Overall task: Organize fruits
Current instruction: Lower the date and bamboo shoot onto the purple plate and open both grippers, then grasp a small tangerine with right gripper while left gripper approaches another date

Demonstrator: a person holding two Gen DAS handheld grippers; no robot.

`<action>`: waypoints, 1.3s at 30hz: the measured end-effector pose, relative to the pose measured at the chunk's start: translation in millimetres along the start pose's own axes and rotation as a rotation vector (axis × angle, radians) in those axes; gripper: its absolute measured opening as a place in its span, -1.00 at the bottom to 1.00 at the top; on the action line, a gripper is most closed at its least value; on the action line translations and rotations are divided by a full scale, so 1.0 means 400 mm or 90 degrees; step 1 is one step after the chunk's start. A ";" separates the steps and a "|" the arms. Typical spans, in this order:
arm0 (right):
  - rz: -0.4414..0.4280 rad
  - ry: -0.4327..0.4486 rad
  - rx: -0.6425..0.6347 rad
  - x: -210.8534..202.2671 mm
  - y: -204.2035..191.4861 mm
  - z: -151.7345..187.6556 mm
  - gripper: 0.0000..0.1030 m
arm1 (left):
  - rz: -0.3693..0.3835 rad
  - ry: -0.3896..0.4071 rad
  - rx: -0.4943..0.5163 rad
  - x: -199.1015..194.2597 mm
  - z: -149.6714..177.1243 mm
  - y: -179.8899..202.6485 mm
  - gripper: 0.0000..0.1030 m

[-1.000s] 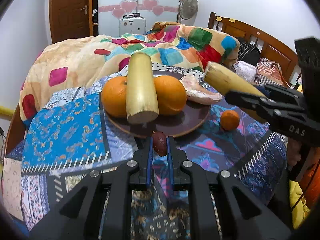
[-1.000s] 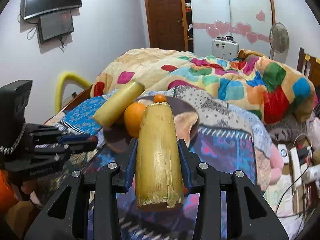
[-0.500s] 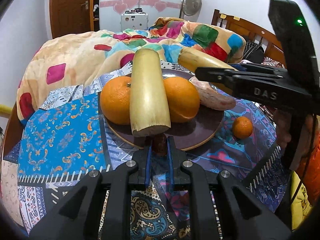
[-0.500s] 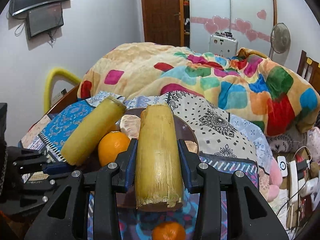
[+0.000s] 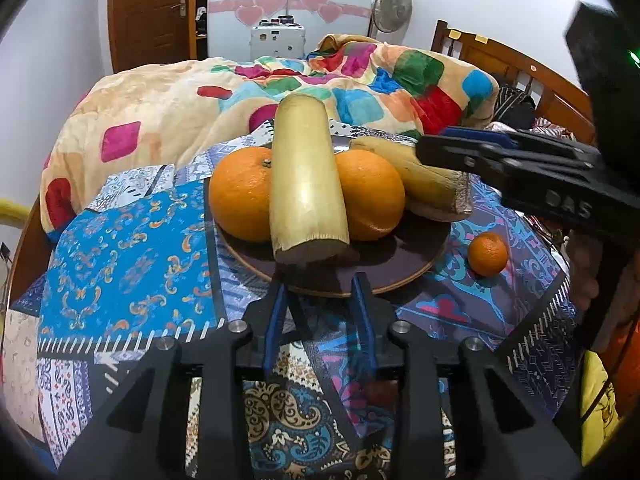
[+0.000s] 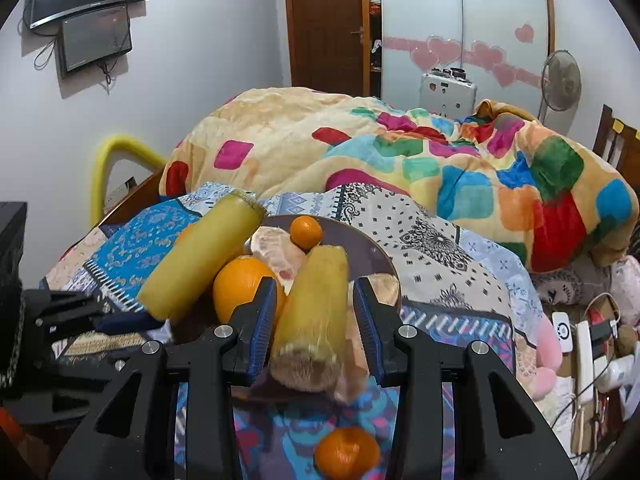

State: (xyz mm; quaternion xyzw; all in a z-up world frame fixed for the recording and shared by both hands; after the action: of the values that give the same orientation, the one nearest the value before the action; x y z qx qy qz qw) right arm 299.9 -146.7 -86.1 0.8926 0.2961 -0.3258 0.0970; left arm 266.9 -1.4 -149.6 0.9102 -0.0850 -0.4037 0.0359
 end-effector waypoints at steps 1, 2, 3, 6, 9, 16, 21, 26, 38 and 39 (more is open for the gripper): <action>-0.001 0.000 0.001 -0.007 0.002 0.003 -0.30 | -0.002 0.000 -0.002 -0.007 0.003 0.000 -0.32; -0.001 0.002 0.002 -0.020 0.002 0.008 -0.30 | -0.003 0.001 -0.002 -0.012 0.003 0.000 -0.32; -0.002 0.005 0.003 -0.028 0.002 0.011 -0.30 | -0.005 0.002 -0.003 -0.019 0.005 0.002 -0.31; -0.001 0.013 0.005 -0.063 0.001 0.024 -0.29 | -0.014 0.013 -0.001 -0.051 0.011 0.006 -0.22; -0.001 0.019 0.008 -0.098 -0.001 0.041 -0.27 | -0.026 0.029 0.001 -0.087 0.015 0.009 -0.10; 0.008 0.025 0.016 -0.158 0.002 0.085 -0.19 | -0.052 0.049 -0.005 -0.154 0.030 0.005 0.09; 0.013 0.016 0.023 -0.173 0.007 0.124 -0.13 | -0.065 0.049 -0.017 -0.174 0.048 -0.011 0.15; 0.018 -0.006 0.026 -0.157 0.017 0.158 -0.12 | -0.075 0.037 -0.022 -0.171 0.071 -0.032 0.16; 0.025 -0.075 0.021 -0.046 0.035 0.197 -0.12 | -0.067 -0.002 -0.038 -0.100 0.101 -0.079 0.16; 0.026 -0.079 0.022 -0.039 0.039 0.198 -0.12 | -0.067 -0.001 -0.037 -0.097 0.102 -0.080 0.16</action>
State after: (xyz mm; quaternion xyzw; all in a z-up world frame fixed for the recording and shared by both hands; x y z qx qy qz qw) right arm 258.1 -195.3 -137.3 0.8781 0.2652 -0.3838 0.1063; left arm 215.2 37.3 -153.2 0.9117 -0.0255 -0.4081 0.0413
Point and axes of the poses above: each gripper's, at about its wrist camera, not at the fingertips, and x roughly the way its jaws point, y to its right, z to its underside, the point moved 2 cm from there along x, roughly the way its jaws point, and after that the axes turned 2 degrees about -x, right-handed, at the moved point
